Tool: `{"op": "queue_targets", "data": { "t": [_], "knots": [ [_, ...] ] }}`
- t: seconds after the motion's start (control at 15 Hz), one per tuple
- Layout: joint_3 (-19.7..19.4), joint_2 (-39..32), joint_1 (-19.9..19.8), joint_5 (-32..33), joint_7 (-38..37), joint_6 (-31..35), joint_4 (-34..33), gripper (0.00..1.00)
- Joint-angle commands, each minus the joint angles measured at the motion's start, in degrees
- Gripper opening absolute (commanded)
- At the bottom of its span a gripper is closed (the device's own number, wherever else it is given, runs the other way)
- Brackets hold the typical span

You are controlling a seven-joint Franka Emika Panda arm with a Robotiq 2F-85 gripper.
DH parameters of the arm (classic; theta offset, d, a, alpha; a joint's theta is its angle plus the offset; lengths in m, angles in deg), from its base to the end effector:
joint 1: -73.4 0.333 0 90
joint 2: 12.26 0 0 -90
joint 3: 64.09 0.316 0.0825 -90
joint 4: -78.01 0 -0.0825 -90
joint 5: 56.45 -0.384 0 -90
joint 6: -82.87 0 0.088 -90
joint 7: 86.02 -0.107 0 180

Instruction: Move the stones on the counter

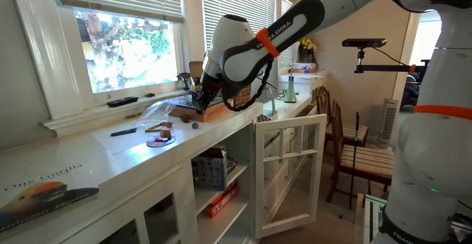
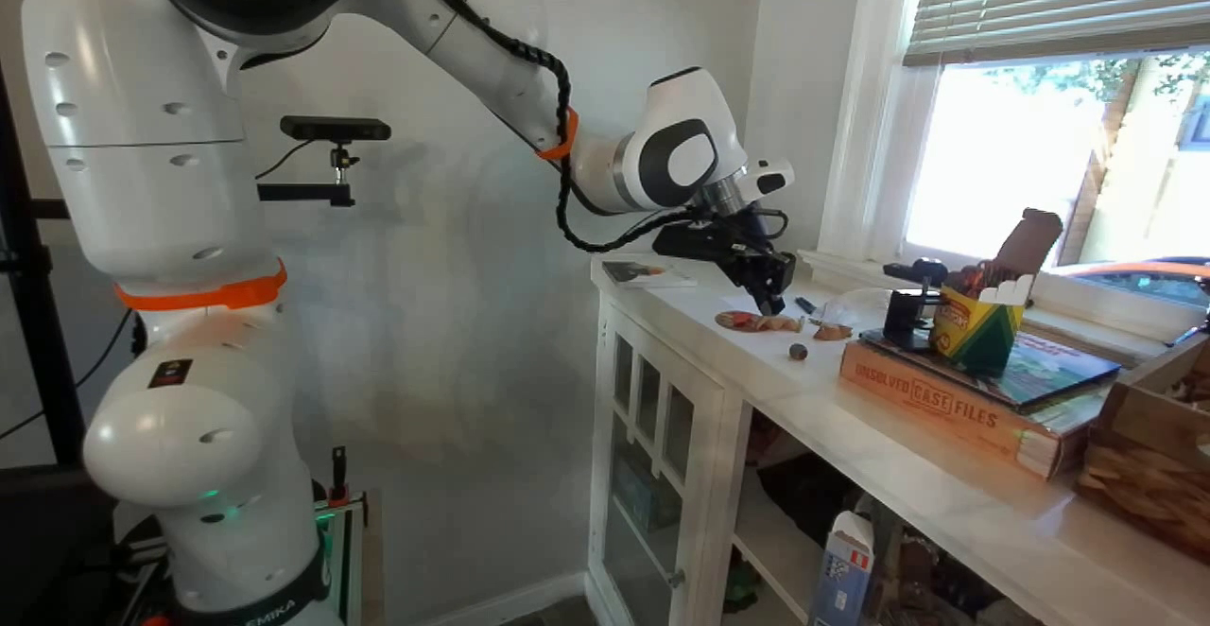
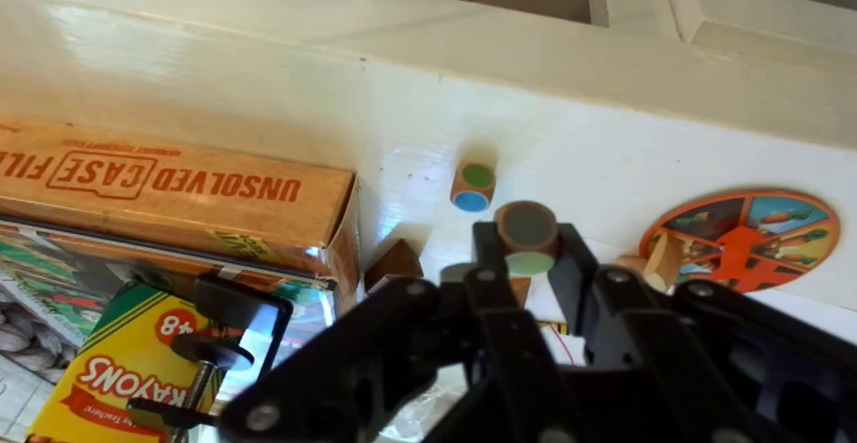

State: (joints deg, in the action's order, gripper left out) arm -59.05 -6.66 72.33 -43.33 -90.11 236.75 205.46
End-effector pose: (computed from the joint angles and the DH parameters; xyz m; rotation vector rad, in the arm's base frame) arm 0.5501 0.0464 0.4780 2.8875 0.2562 0.8424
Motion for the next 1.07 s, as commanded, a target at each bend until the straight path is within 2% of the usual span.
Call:
{"op": "queue_targets", "data": {
  "t": [0.0,0.4,1.0],
  "knots": [
    [-0.54,-0.62,0.66,1.02,-0.82,4.02,0.34,0.06],
    [0.1,-1.61,-0.42,1.2,-3.7,10.45,0.85,0.06],
    [-0.19,-1.66,-1.02,0.57,-6.86,13.55,1.78,0.06]
  ]
}}
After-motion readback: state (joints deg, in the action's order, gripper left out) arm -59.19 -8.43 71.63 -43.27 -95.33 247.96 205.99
